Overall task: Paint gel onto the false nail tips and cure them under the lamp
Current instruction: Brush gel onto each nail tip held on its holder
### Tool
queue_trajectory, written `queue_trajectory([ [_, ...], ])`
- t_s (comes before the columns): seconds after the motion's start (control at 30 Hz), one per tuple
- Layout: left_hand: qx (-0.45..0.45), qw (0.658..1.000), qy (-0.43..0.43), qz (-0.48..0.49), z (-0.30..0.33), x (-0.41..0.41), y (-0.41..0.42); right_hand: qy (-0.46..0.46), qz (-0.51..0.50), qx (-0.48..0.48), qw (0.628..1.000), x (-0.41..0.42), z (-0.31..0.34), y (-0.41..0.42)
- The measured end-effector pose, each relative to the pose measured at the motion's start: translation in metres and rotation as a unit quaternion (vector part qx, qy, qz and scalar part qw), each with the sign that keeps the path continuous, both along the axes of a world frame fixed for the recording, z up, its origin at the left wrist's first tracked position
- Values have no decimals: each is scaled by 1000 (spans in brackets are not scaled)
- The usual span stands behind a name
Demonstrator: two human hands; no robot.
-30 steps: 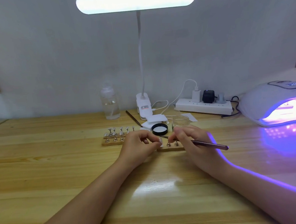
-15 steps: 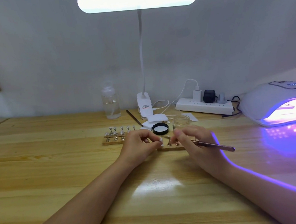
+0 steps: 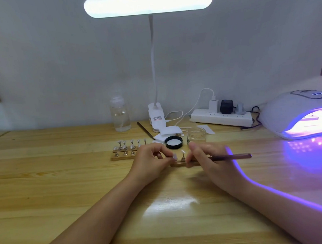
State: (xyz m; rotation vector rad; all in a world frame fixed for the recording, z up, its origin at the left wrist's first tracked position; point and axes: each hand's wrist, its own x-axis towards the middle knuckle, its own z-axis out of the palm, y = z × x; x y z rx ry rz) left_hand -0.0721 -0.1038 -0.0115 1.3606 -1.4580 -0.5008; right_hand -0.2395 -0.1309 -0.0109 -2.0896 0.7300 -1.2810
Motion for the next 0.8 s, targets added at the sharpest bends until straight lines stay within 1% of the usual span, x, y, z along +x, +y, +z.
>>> queue_trajectory([
  [0.07,0,1000,-1,3,-1,0,-1,-9,9,-7,1000,0,-1,1],
  [0.17,-3,1000,2,1,-1,0,-2,-10,-31,-52,998,0,0,-1],
  [0.23,-6,1000,-1,1,0,0,-2,-8,-31,-38,999,0,0,-3],
  [0.3,-5,1000,0,0,0,0,-1,-16,5,9,1000,1,-1,-1],
  [0.33,-4,1000,0,-1,0,0,0,-24,14,13,1000,0,-1,0],
  [0.43,-4,1000,3,-3,-1,0,0,-19,-28,-49,998,-1,-2,-3],
  [0.47,-4,1000,6,-4,0,0,0,-13,-39,-52,998,-1,0,-2],
  [0.53,-3,1000,6,-4,0,0,1,-5,-24,-34,999,-1,-1,-3],
  [0.6,-1,1000,5,-2,1,-1,1,-14,13,12,1000,0,1,0],
  [0.63,0,1000,6,0,1,-1,1,-24,20,18,999,0,1,1],
  [0.73,1,1000,14,3,2,-1,2,-14,-24,-51,998,-1,1,-1],
  [0.8,2,1000,14,4,3,-1,3,-1,-27,-51,998,-1,2,-1],
])
